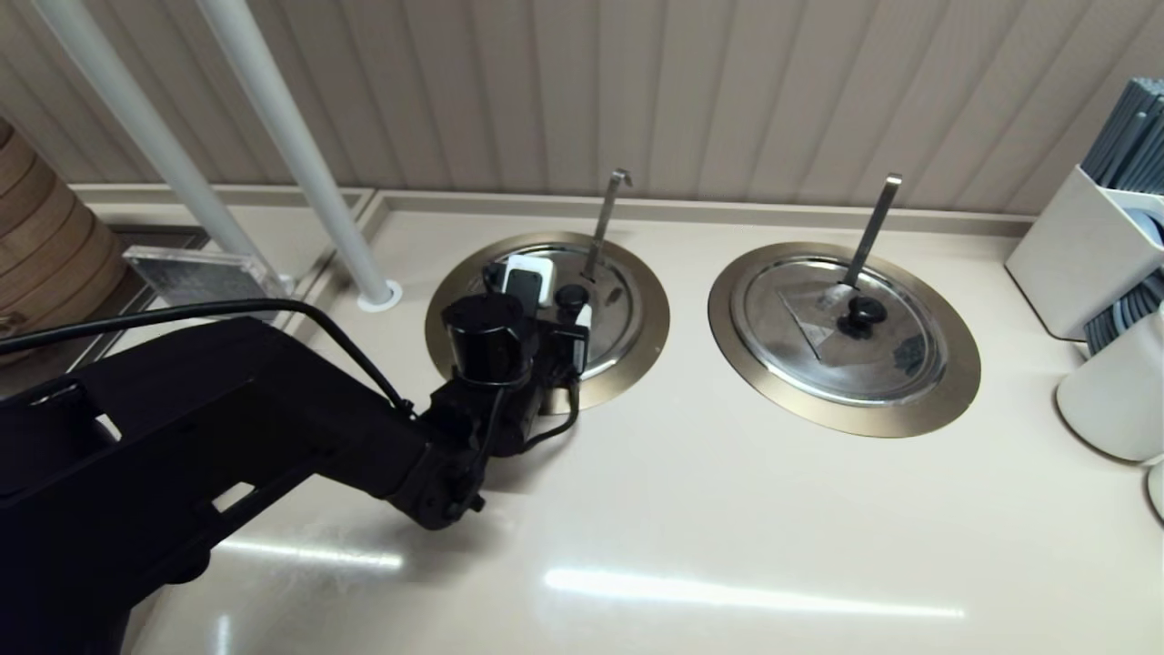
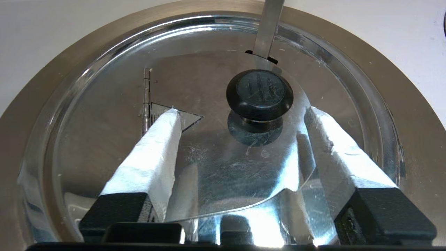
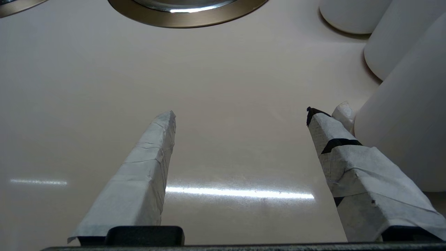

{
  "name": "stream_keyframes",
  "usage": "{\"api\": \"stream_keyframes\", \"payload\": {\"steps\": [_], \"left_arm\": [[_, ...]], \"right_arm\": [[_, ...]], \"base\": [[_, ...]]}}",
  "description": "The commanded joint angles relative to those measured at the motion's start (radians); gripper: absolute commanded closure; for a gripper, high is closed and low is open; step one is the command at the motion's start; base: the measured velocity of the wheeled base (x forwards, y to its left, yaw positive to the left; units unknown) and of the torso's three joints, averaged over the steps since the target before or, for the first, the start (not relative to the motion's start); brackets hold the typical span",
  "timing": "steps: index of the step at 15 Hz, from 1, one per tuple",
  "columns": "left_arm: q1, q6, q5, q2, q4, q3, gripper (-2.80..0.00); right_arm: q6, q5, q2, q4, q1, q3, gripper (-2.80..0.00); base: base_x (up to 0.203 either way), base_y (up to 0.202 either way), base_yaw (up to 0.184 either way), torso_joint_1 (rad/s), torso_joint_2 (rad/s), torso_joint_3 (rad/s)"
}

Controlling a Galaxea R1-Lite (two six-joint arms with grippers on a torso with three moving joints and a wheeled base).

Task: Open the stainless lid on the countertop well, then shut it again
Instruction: Open the lid

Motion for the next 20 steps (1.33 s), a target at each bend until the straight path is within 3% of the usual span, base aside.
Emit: {"api": "stream_keyframes", "payload": {"steps": [1,20], "left_arm": [[0.000,0.000,0.003,0.041,-0.007,-0.040,-2.80],[0.074,0.001,0.003,0.117,-0.011,-0.096,-2.80]], "right_arm": [[0.000,0.000,0.002,0.000,0.000,0.006,-2.80],[0.000,0.000,0.002,0.000,0.000,0.006,-2.80]], "base": [[0.000,0.000,0.000,0.000,0.00,0.000],[0.000,0.000,0.000,0.000,0.00,0.000]]}}
